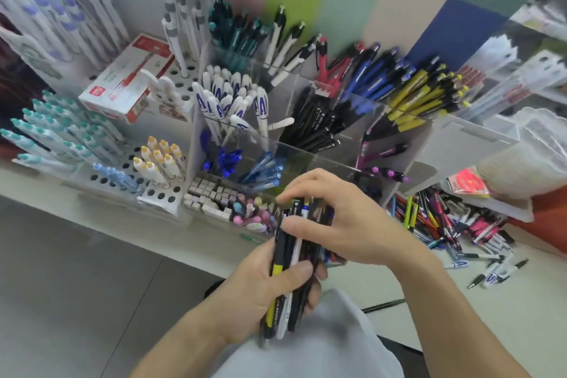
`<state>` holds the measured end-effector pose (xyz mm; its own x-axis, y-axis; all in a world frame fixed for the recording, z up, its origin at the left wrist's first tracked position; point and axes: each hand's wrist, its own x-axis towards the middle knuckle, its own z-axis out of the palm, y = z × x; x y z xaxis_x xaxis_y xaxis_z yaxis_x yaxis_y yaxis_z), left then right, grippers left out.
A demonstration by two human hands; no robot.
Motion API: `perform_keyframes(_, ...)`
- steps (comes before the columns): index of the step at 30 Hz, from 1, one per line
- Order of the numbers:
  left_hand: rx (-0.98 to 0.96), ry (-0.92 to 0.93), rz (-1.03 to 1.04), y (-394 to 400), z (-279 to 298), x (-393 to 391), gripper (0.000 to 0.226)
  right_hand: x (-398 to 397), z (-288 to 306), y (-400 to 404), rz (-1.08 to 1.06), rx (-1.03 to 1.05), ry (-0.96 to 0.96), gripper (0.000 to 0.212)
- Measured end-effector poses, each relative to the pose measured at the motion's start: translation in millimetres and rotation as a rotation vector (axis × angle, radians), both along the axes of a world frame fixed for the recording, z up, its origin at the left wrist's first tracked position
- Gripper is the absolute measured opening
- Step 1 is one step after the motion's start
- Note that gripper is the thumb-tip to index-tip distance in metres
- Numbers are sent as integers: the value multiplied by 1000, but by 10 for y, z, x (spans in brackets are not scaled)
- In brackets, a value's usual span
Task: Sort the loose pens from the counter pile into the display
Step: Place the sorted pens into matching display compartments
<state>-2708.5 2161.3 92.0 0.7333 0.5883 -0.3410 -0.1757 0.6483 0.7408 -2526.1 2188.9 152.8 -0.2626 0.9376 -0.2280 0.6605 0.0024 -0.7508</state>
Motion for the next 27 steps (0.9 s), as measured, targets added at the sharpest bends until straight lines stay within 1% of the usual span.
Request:
perform_keyframes(2, -30, -2, -2, -22, 11, 27, 22, 121, 56, 29, 69, -102, -56, 24)
perform_keyframes(4, -46, -12, -10, -35, 24, 45, 25, 219, 88, 40, 95, -132, -34, 21)
perform_keyframes(7, 5, 12, -91, -40, 43, 59, 30, 302, 110, 47, 133, -190, 7, 18)
perform_keyframes(9, 29, 30, -139, -42, 46, 61, 29, 351, 127, 59, 177, -220, 29, 17)
perform_keyframes(12, 77, 21, -185, -46, 76, 67, 24, 429, 118, 86, 187, -195, 107, 20)
perform_keyframes(14, 118, 31, -201, -38, 84, 65, 27, 460, 89, 108, 195, -178, 148, 24)
perform_keyframes(16, 136, 25, -222, -21, 70, 51, 29, 499, 71, 124, 216, -194, 153, 29)
perform_keyframes(19, 109, -5, -245, 9, 40, 11, 26, 584, 88, 145, 254, -242, 140, 33)
perform_keyframes(21, 78, -10, -239, 24, 28, 1, 28, 618, 95, 148, 255, -226, 139, 32)
perform_keyframes(23, 57, -16, -242, 44, 27, 5, 32, 623, 95, 141, 201, -202, 211, 29)
perform_keyframes(25, 48, -24, -263, 62, 20, 21, 31, 623, 103, 130, 137, -171, 263, 24)
perform_keyframes(27, 20, -43, -286, 71, 13, 46, 31, 599, 136, 140, 155, -164, 184, 18)
